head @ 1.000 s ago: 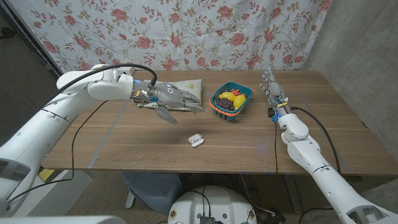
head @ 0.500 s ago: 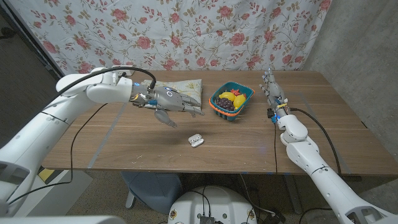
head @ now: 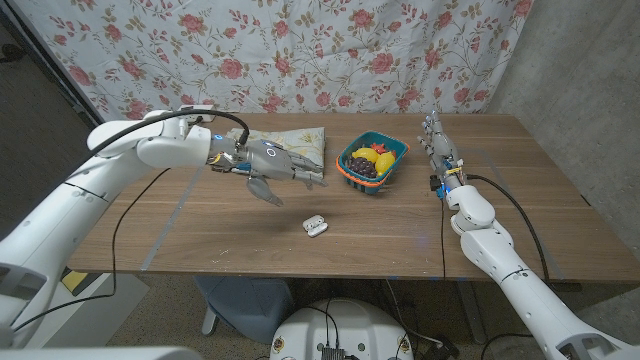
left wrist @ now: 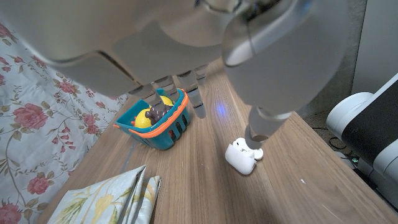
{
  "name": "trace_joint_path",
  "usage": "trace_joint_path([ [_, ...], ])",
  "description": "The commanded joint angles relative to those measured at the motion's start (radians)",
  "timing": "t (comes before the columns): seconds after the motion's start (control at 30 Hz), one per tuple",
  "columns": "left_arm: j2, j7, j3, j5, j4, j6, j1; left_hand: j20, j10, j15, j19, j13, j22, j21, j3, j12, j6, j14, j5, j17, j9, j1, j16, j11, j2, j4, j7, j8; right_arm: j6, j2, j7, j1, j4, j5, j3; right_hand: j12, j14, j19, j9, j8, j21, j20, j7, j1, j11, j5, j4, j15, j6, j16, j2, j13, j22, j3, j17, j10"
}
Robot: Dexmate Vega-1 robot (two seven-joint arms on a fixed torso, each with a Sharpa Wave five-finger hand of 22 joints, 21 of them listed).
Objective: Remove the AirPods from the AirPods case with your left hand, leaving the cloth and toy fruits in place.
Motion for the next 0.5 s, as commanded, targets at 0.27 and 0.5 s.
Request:
trace_joint_path([
  [0.27,-0.002,0.06,-0.013,0.047,0.009,-0.025,0.03,-0.002,0.008,-0.005,0.016,0.002,0.003,0.009,0.013,0.007,-0.091,0.013,-0.002,0.001,-0.001,0.015,-0.001,-0.002,-0.006,-0.003,-0.01,0.007,0.004,0.008,0.008,0.014,0.023,0.0,-0.005,-0.002,0.006,-0.005,0.003,-0.002,0.0,0.004,-0.003,0.011,-0.009,0.004,0.0,-0.02,-0.005,0.004,0.003,0.003,0.003,-0.001,-0.001,0.003],
  [0.5,-0.004,0.067,-0.018,0.05,0.012,-0.027,0.038,-0.003,0.008,-0.004,0.017,0.003,0.003,0.008,0.013,0.008,-0.085,0.014,-0.004,0.0,-0.001,0.016,-0.003,-0.005,-0.009,-0.003,-0.008,0.006,0.004,0.012,0.006,0.016,0.026,-0.002,-0.006,-0.003,0.006,-0.006,0.003,-0.002,-0.001,0.004,-0.004,0.011,-0.009,0.004,0.0,-0.02,-0.005,0.004,0.003,0.003,0.003,-0.001,-0.001,0.002],
])
